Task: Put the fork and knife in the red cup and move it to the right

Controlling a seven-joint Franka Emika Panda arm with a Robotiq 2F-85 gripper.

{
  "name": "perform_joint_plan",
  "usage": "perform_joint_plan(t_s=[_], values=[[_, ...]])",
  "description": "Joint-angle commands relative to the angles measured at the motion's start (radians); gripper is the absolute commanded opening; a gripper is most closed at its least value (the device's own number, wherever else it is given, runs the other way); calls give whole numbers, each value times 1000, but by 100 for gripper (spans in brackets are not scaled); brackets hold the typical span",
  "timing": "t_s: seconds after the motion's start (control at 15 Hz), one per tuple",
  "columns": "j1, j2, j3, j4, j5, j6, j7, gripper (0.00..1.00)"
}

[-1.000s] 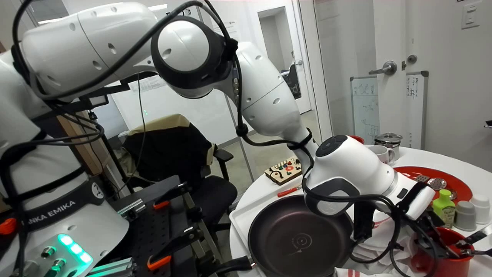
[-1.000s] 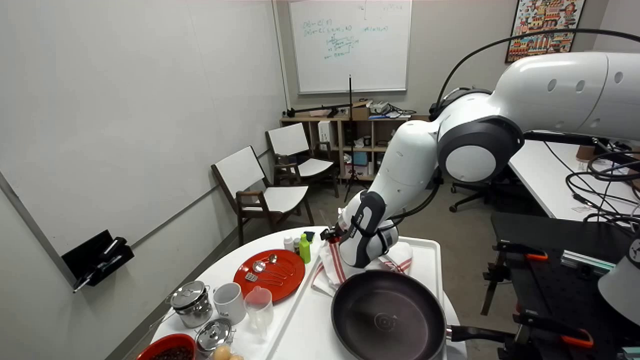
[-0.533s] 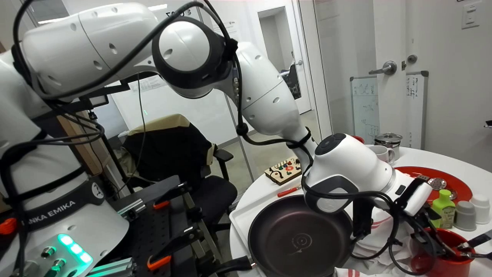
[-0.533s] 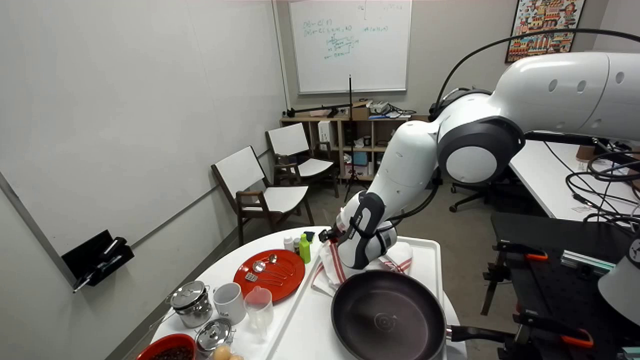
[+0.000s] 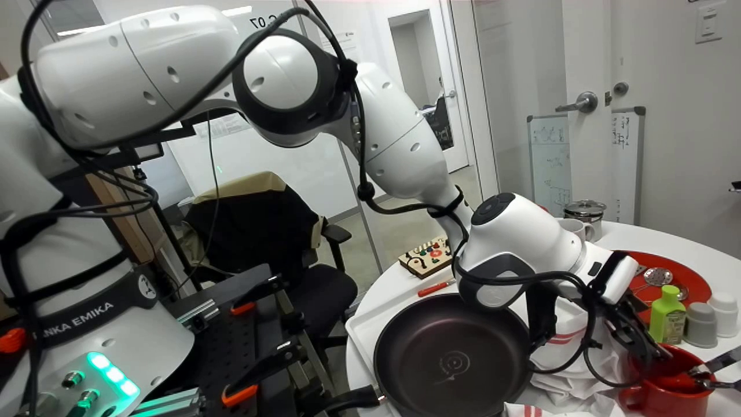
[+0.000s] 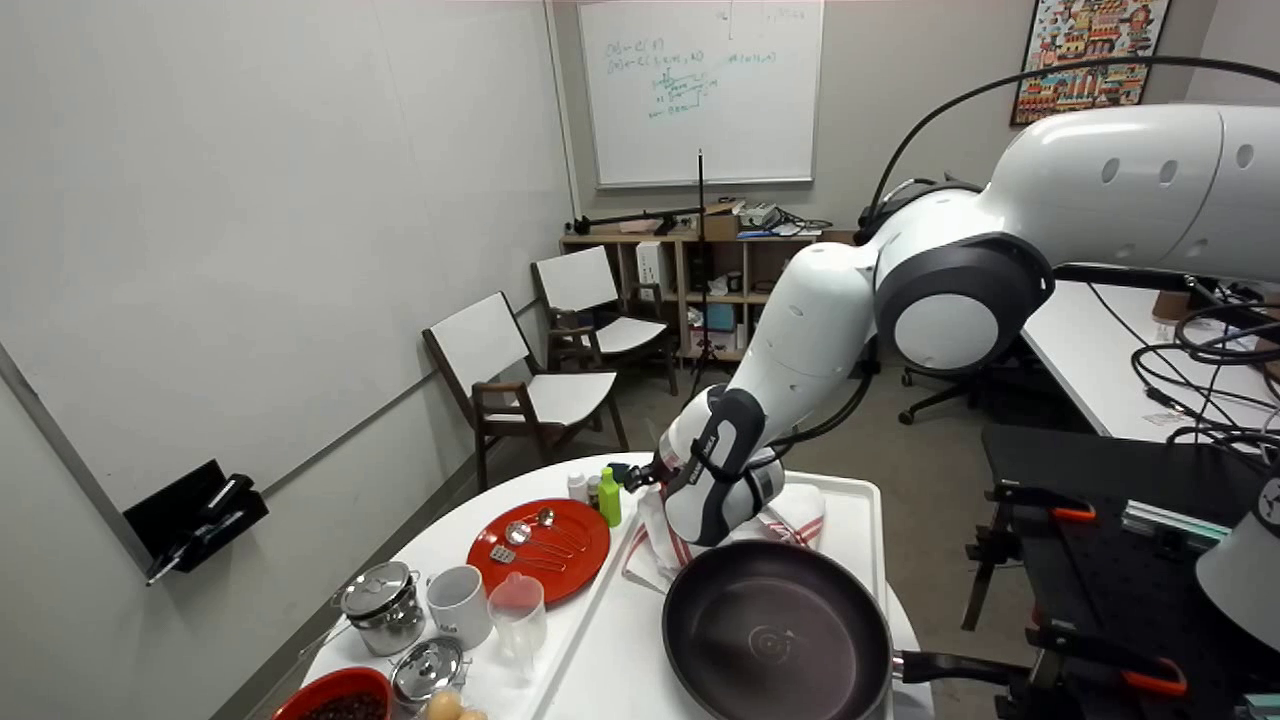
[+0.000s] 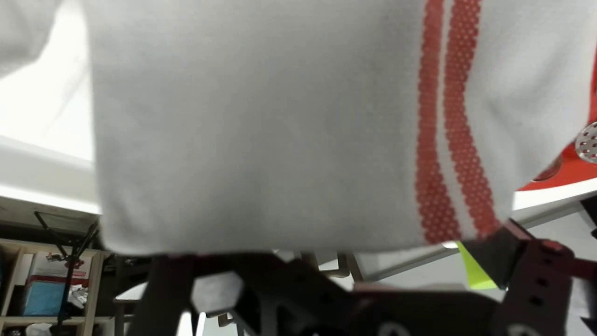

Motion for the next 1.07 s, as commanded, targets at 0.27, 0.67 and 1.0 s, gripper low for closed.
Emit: perform_joint_plan(t_s=[0.27,0.67,1.0], values=[[-85,-71,85,12,-113,3,-31,100],[-390,-276,401,-274,-449,-65,-121,100],[-493,-365,435,-389,-448,-208,-178,100]])
